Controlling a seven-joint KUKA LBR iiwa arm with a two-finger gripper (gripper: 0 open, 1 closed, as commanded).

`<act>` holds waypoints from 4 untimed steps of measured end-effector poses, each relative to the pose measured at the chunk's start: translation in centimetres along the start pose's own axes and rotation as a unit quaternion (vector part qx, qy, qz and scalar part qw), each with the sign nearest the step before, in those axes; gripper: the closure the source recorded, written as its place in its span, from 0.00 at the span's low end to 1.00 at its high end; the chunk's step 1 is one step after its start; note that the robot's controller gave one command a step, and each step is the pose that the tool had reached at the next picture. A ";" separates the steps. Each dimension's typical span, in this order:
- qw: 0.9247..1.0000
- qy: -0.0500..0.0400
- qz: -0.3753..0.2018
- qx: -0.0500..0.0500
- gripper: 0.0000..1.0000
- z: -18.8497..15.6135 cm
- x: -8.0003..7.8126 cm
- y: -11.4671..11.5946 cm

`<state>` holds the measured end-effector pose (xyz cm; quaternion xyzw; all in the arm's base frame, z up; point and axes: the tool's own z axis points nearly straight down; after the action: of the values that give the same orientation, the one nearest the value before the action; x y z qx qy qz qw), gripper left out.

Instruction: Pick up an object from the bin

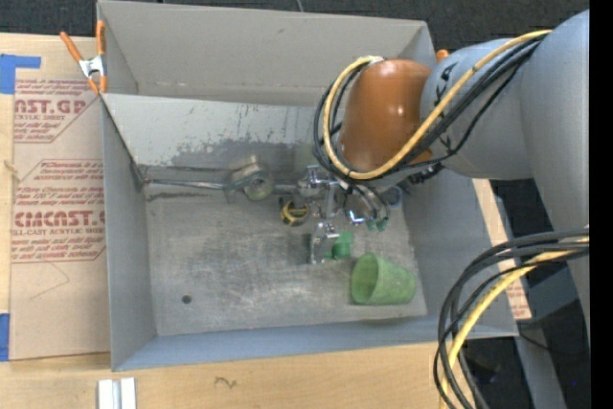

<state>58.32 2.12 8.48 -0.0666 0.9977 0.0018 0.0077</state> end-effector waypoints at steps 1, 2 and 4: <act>1.000 -0.003 0.000 0.001 1.00 -0.5 -0.2 0.0; 1.000 0.003 -0.019 0.001 1.00 -5.4 -1.4 0.6; 0.997 -0.009 0.081 -0.001 0.00 0.6 -1.7 -1.2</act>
Offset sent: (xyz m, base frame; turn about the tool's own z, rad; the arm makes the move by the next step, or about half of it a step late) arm 0.0000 0.0000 0.0000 0.0000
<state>60.16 1.21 7.93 0.0143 0.9997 0.0038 0.0168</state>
